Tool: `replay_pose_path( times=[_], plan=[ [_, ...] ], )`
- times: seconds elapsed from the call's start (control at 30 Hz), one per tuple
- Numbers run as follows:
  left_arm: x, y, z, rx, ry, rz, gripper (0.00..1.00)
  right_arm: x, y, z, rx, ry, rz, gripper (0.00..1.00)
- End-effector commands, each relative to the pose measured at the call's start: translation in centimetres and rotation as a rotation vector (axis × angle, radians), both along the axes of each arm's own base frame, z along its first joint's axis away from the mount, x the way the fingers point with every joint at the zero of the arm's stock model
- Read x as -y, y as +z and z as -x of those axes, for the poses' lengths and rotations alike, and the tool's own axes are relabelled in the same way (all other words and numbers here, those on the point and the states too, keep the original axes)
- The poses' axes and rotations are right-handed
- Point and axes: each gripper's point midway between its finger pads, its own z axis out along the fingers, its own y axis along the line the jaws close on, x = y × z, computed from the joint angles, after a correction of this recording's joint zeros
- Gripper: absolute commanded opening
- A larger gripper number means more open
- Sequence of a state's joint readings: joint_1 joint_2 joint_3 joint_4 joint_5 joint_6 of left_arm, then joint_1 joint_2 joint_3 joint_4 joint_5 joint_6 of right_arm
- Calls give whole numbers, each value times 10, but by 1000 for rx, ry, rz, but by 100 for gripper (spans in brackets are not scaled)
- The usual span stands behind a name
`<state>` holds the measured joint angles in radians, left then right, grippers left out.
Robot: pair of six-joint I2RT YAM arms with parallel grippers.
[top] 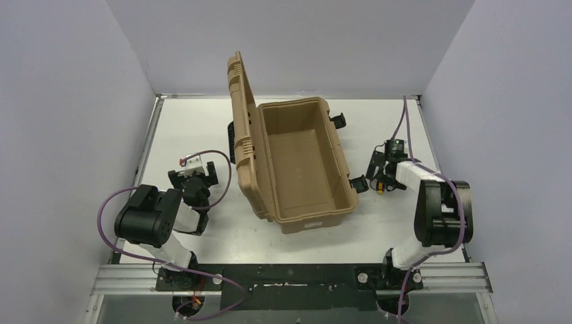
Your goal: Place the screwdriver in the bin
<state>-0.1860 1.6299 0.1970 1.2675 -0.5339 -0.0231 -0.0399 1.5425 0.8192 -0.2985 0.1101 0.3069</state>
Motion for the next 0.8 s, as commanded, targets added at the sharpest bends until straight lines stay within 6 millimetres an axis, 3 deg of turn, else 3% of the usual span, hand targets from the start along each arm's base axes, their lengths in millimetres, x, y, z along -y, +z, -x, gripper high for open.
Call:
replay_pose_path(
  times=[0.0, 0.03, 0.1, 0.23, 0.27, 0.33, 0.4, 0.47, 0.53, 0.67, 0.77],
  plan=[
    [0, 16, -9, 66, 7, 25, 97, -3, -14, -15, -47, 30, -22, 85],
    [0, 16, -9, 65, 6, 24, 97, -2, -20, -16, -59, 29, -25, 81],
    [0, 16, -9, 65, 6, 24, 97, -4, -29, -16, -80, 36, -35, 61],
    [0, 16, -9, 64, 5, 25, 97, -9, -25, -13, -90, 61, -51, 5],
    [0, 16, -9, 64, 7, 24, 97, -9, -17, -14, -81, 64, -49, 0],
    [0, 16, -9, 63, 4, 24, 97, -7, 8, -18, -47, 66, -31, 0],
    [0, 16, -9, 64, 5, 24, 97, -5, 48, -24, 24, 68, -1, 0],
    [0, 16, -9, 63, 6, 24, 97, -6, 112, -33, 156, 68, 33, 0],
    [0, 16, -9, 64, 4, 25, 97, -21, 169, -34, 275, 84, 54, 0],
    [0, 16, -9, 63, 4, 25, 97, -85, 269, -22, 538, 173, -3, 0],
    [0, 16, -9, 63, 3, 25, 97, -152, 302, -9, 657, 295, -101, 0]
  ],
)
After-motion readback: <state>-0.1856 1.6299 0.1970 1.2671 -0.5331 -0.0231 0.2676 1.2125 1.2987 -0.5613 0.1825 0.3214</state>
